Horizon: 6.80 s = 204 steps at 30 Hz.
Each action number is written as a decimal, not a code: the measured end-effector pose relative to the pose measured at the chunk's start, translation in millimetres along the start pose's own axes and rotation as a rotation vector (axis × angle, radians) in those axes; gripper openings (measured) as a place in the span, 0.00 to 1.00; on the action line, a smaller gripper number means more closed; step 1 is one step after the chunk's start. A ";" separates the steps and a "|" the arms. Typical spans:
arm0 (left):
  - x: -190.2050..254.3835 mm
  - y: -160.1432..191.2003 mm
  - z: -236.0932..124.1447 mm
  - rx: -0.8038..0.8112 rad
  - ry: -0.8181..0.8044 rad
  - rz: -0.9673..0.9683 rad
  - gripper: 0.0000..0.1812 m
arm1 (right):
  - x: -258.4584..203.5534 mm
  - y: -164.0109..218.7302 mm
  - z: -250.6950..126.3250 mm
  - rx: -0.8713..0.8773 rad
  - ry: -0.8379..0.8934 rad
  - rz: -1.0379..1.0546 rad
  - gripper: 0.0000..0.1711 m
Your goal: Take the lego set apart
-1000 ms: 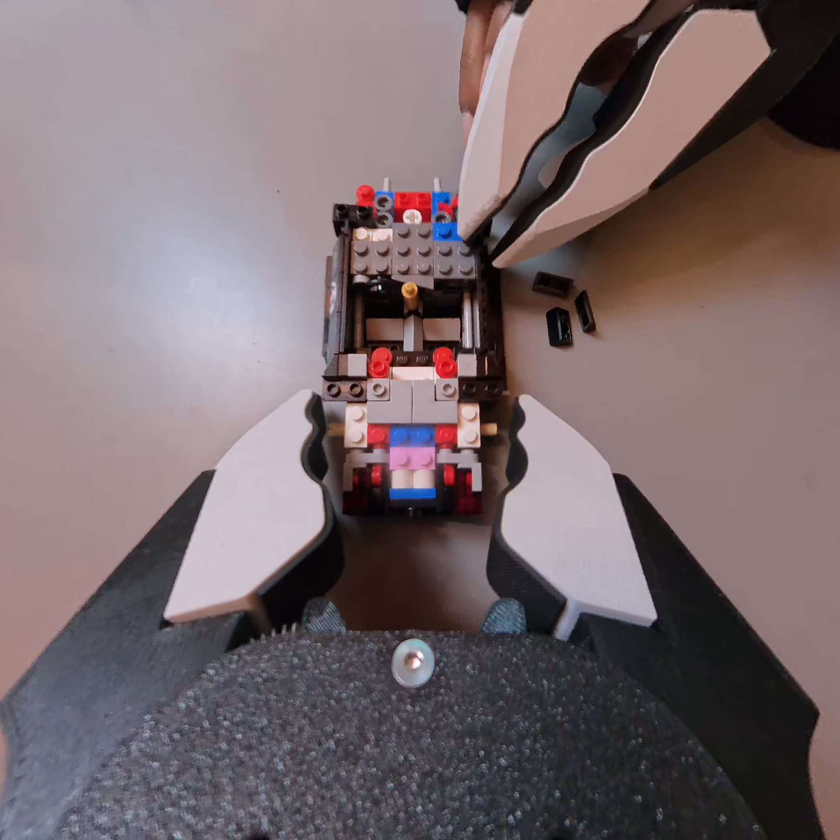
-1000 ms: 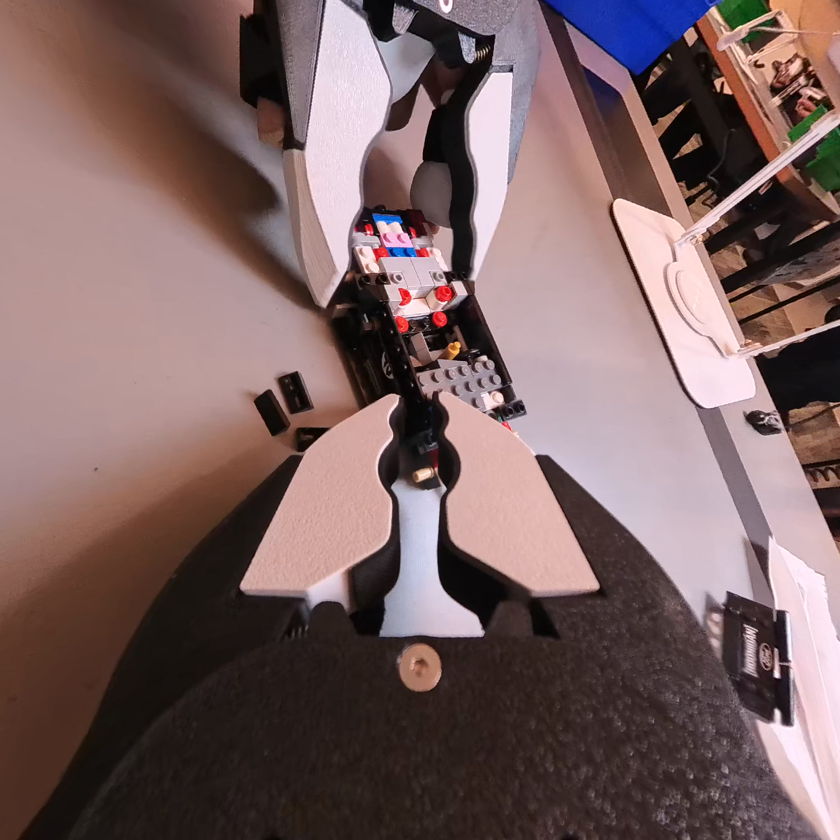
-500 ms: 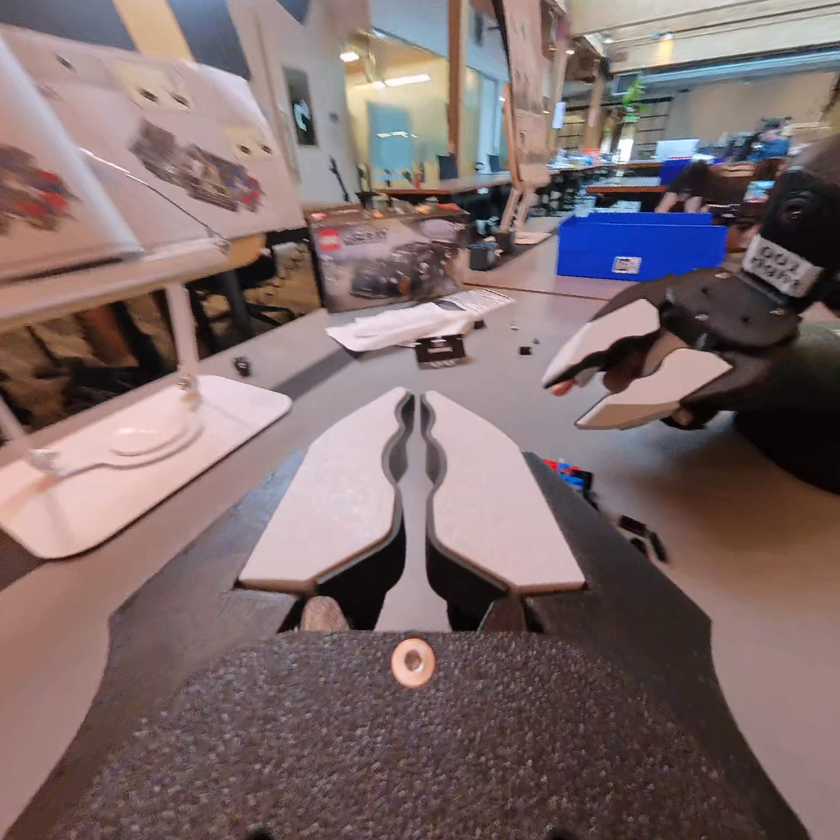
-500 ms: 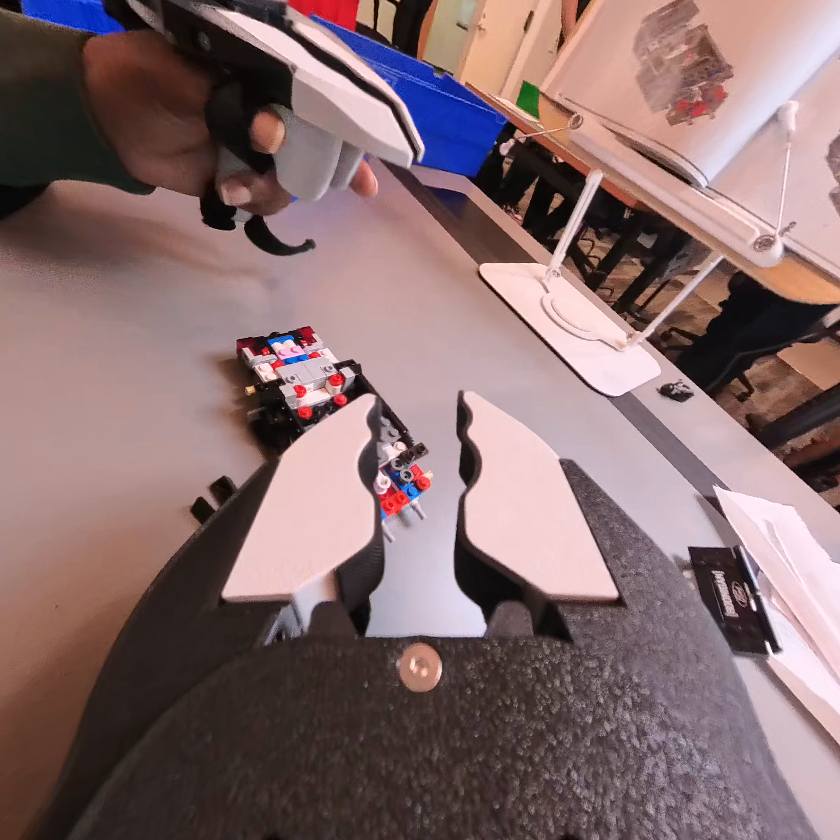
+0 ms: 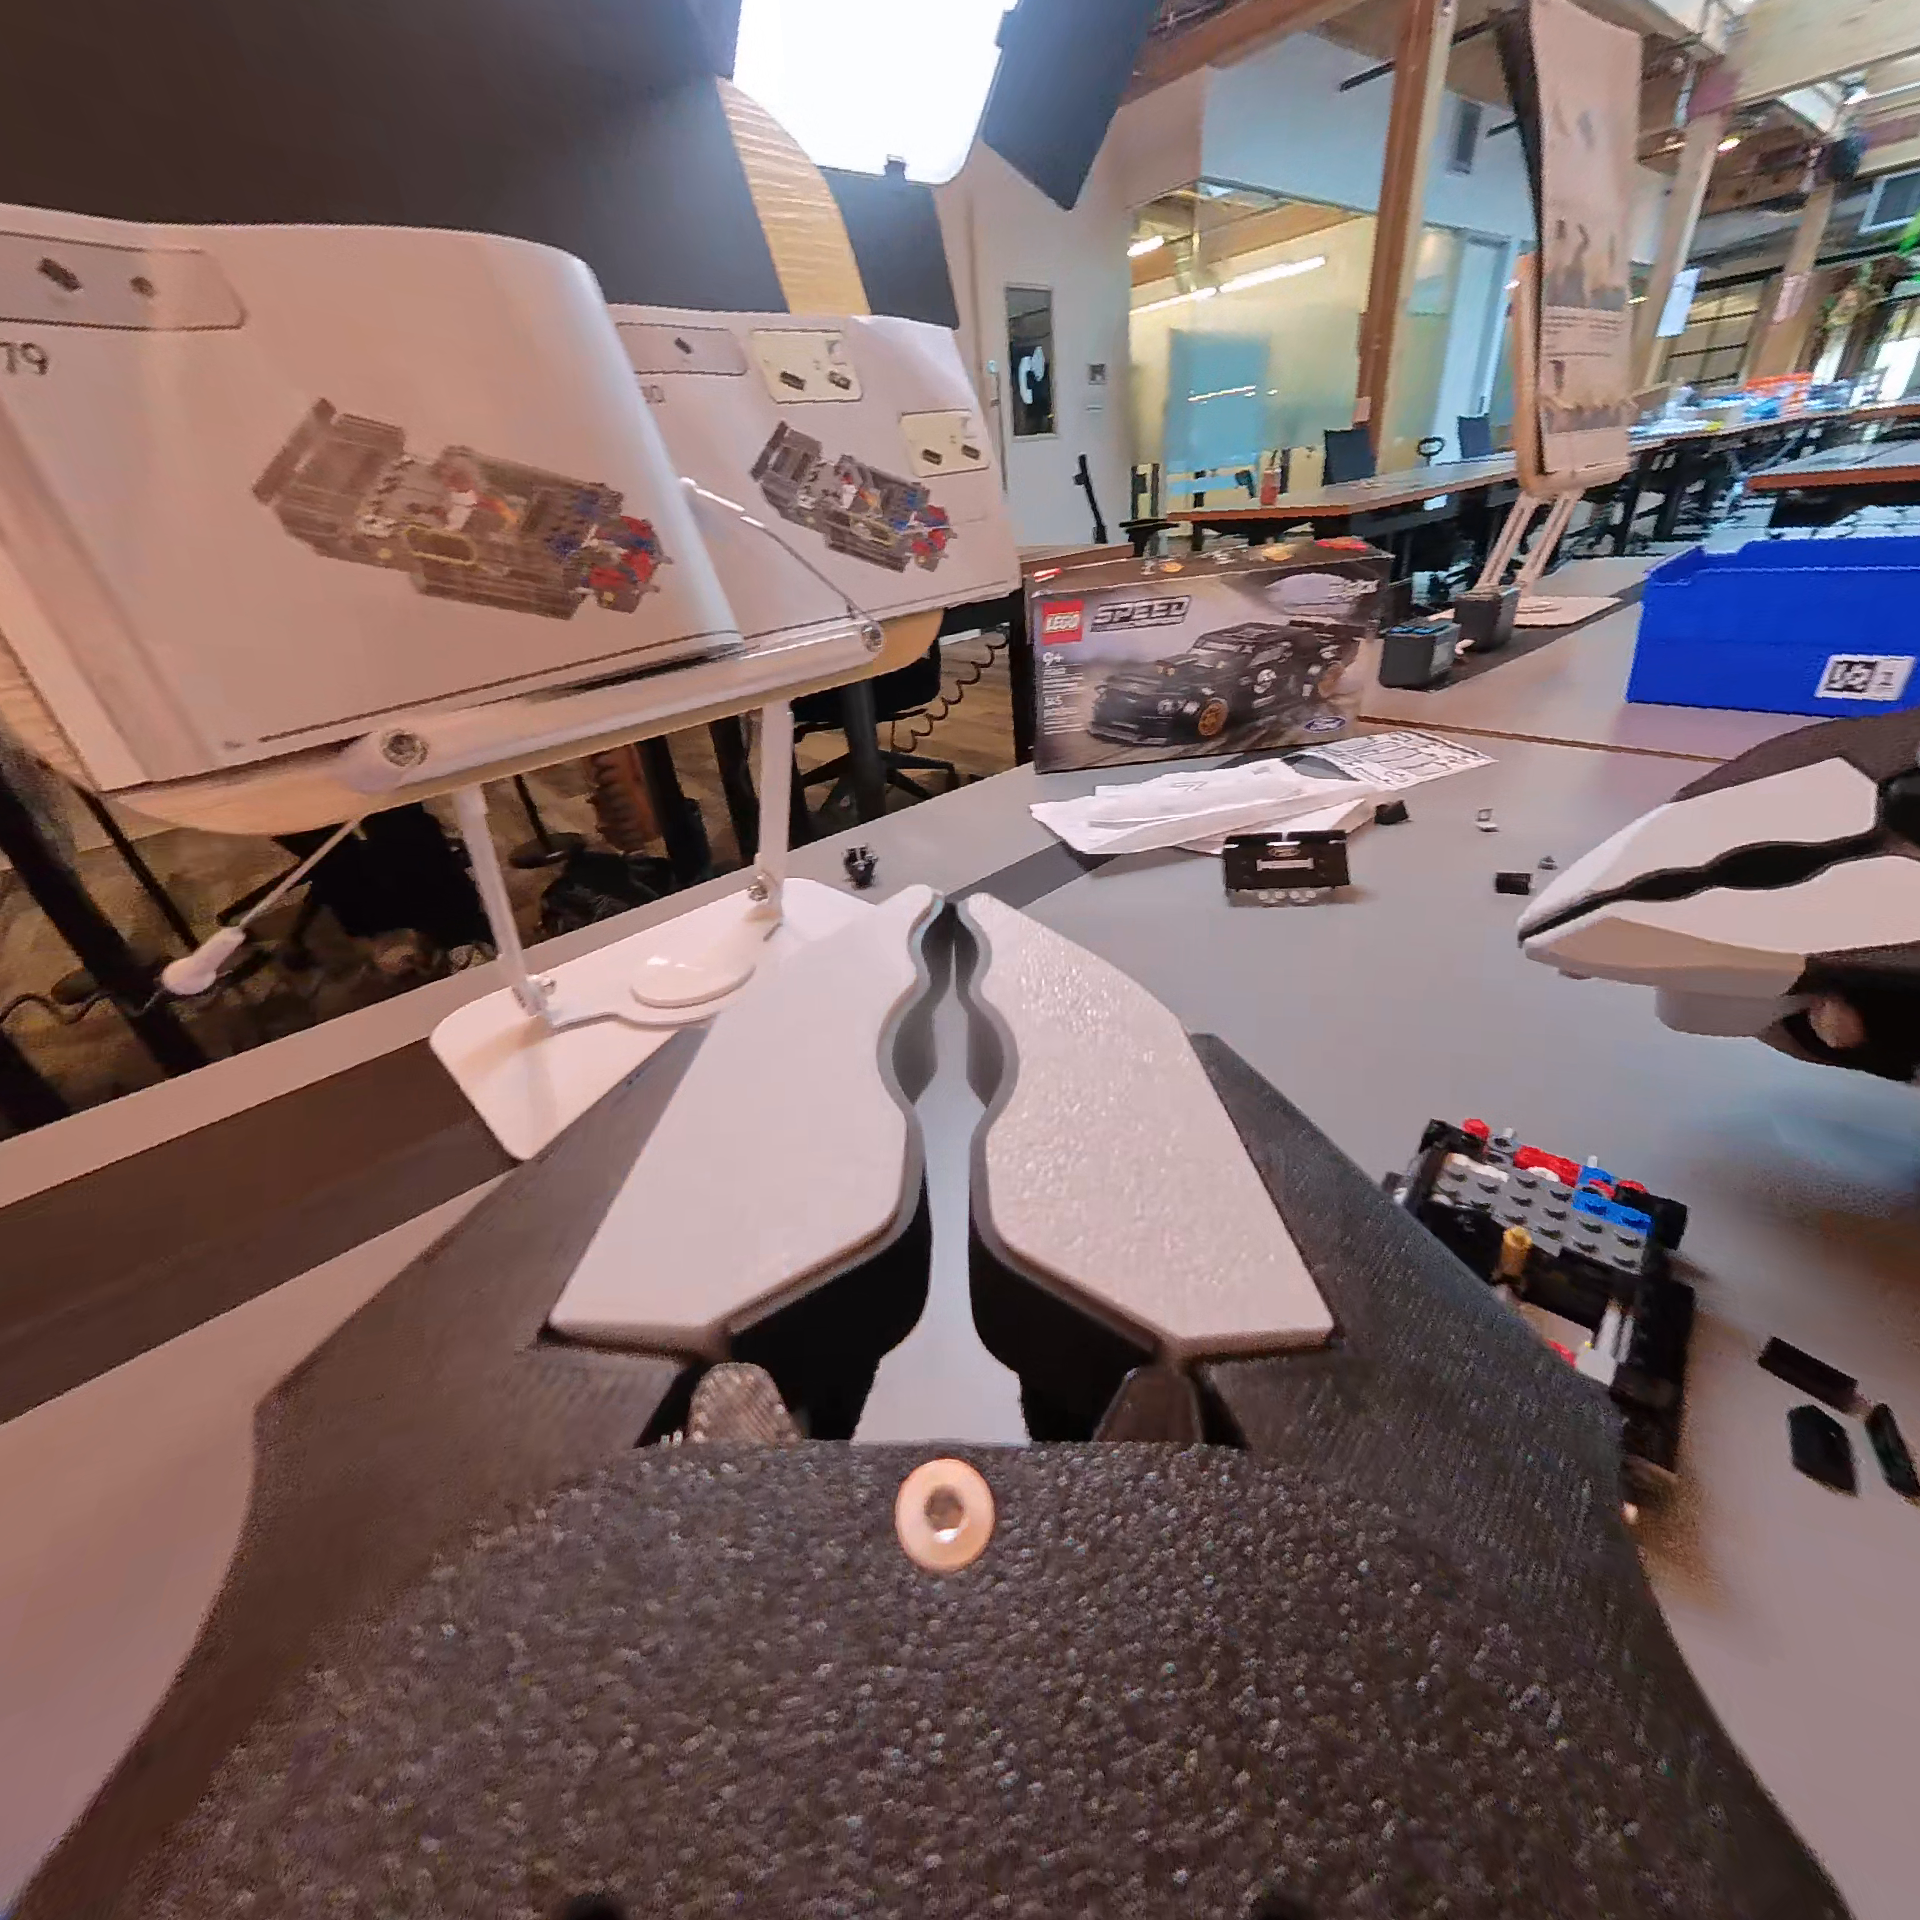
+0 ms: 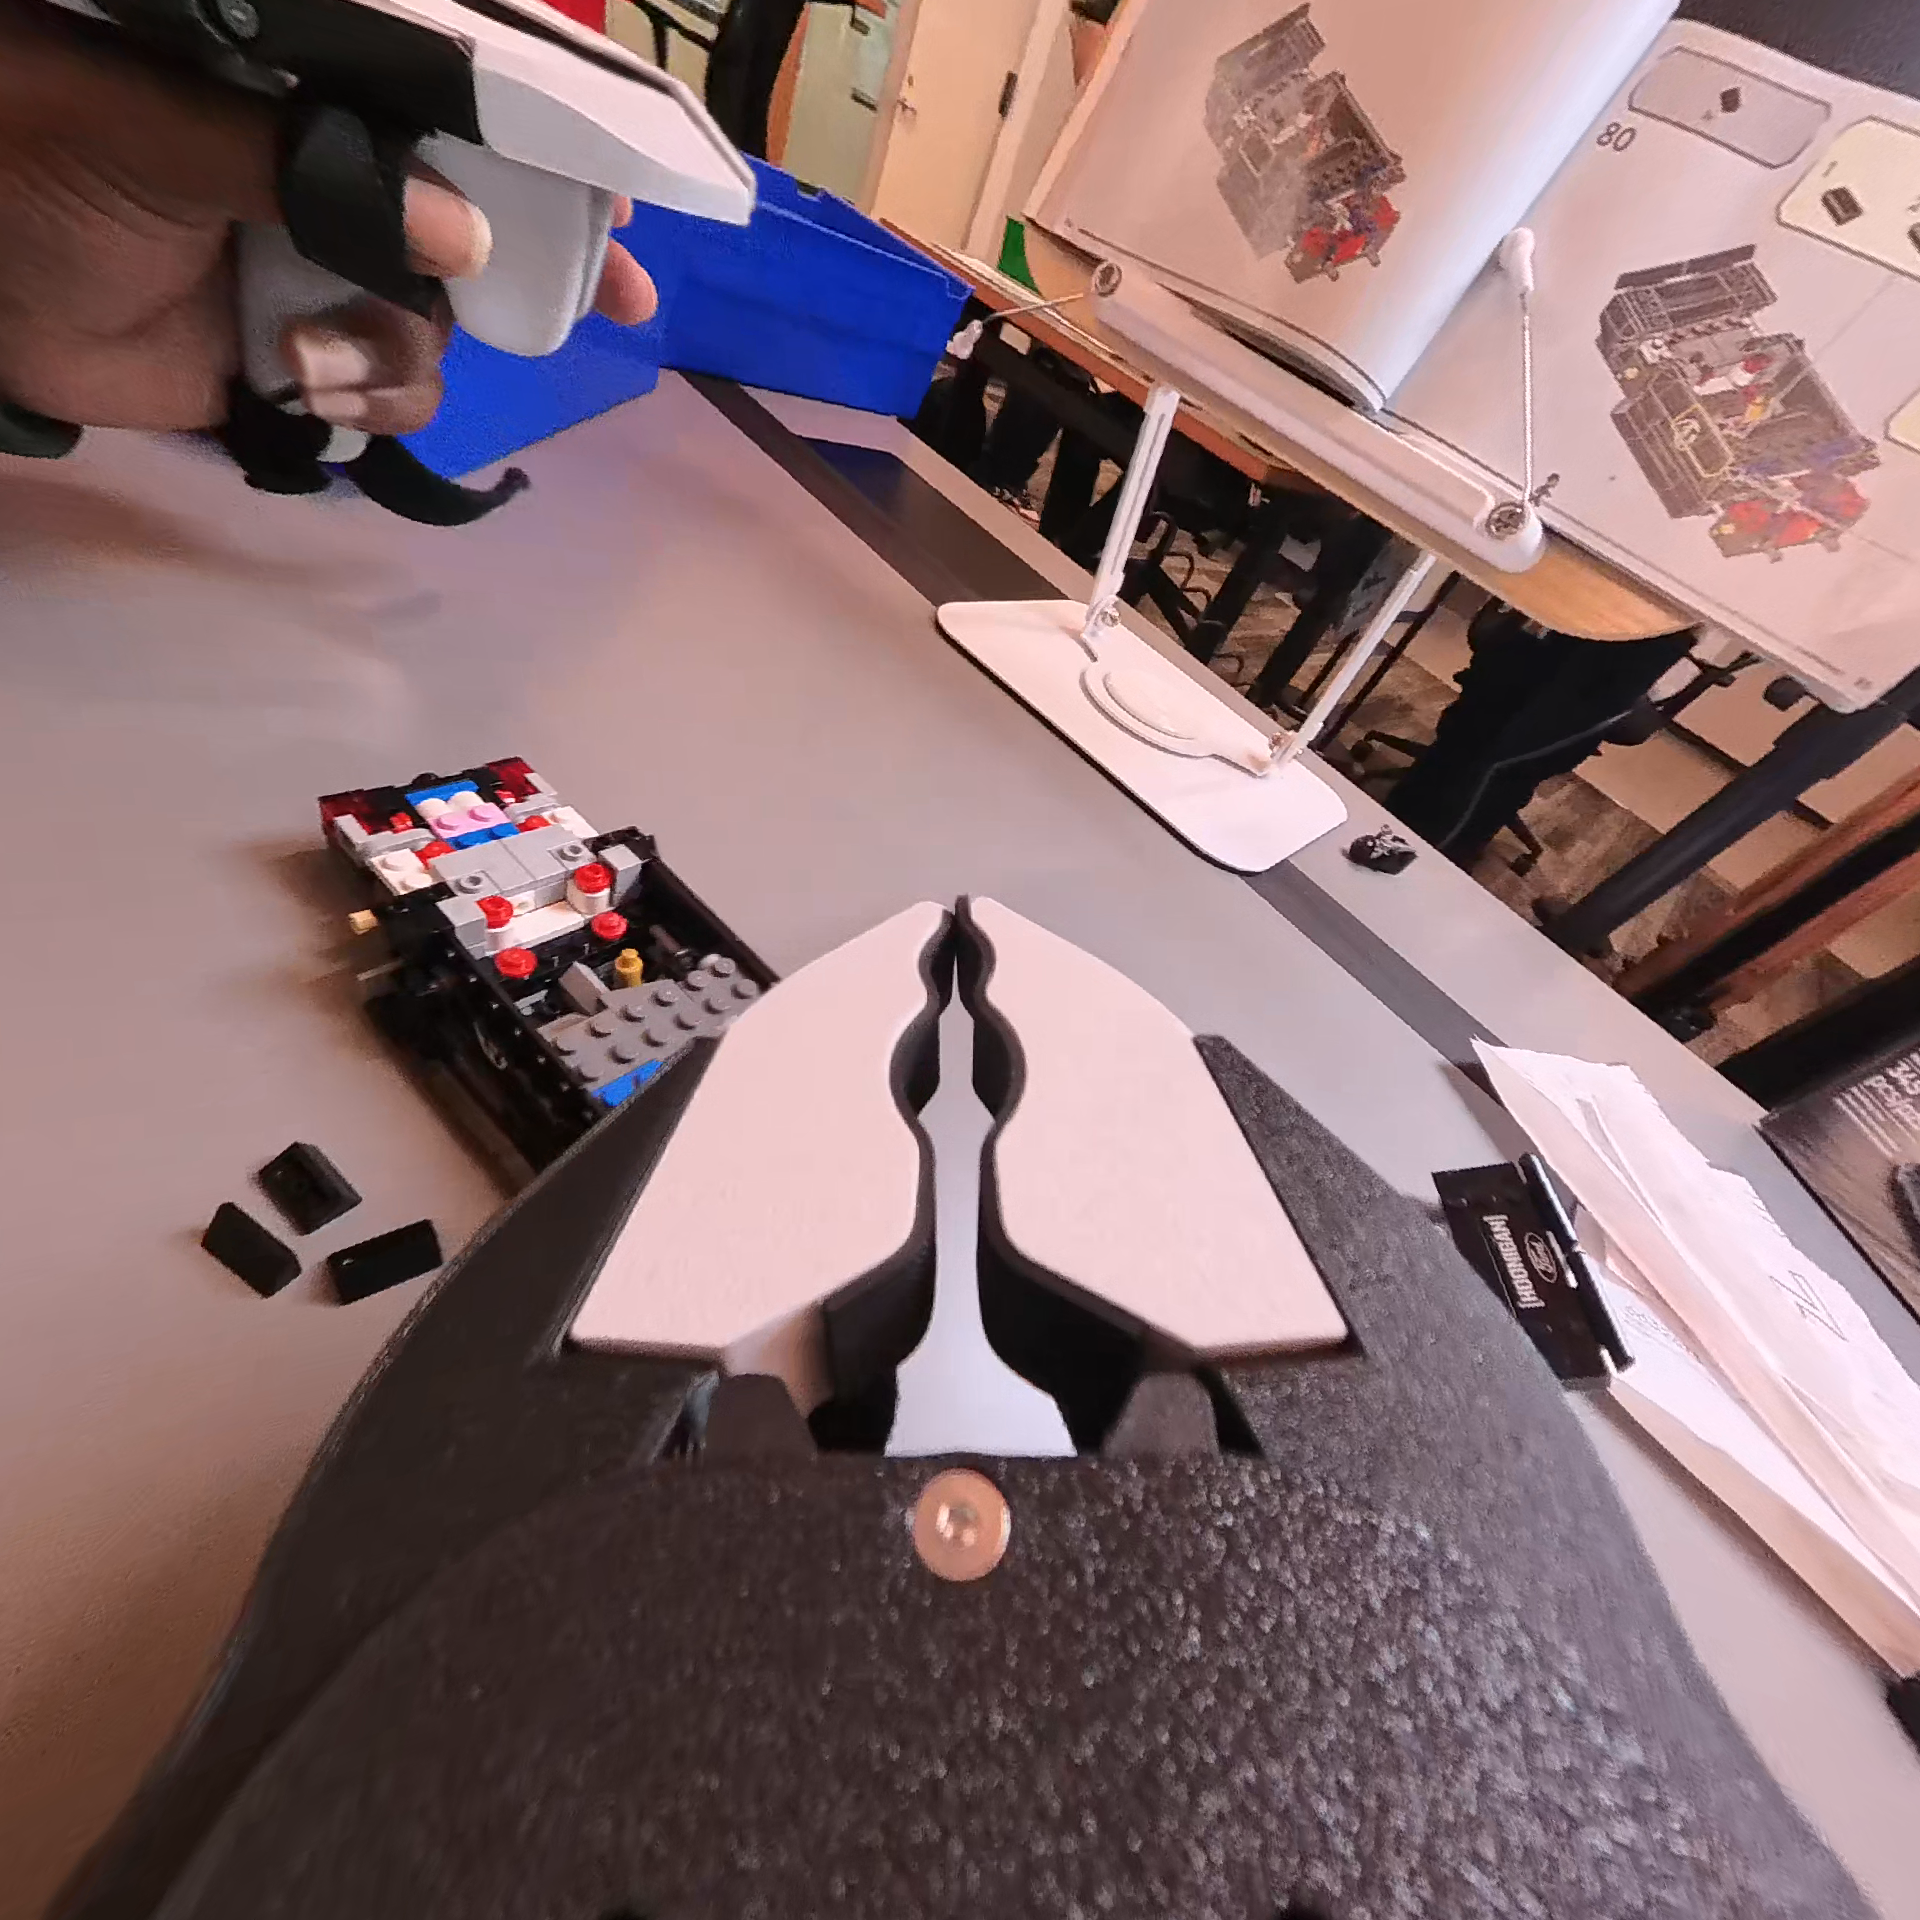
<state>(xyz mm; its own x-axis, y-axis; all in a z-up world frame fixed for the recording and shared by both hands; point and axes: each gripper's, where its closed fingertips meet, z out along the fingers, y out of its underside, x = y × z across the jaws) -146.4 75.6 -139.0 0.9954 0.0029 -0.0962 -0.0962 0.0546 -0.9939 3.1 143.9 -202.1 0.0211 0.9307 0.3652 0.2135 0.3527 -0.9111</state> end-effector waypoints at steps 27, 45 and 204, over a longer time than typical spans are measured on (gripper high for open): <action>-23.1 16.6 -1.6 -0.050 -0.070 -0.020 0.00 | 156.7 -109.9 162.7 -0.003 0.319 -0.097 0.16; -25.8 34.0 5.2 -0.096 -0.035 -0.055 0.00 | 155.1 -150.4 231.5 0.057 0.419 -0.225 0.36; -124.6 -38.7 84.6 0.011 -0.162 0.014 0.15 | 199.5 -108.0 148.0 0.102 0.246 0.315 0.13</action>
<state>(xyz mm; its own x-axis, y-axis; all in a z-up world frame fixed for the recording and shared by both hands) -266.4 157.6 -83.9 0.9813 0.1646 -0.0993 -0.1111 0.0639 -0.9918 -160.2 305.8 -59.2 0.3051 0.9481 0.0894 0.0622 0.0738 -0.9953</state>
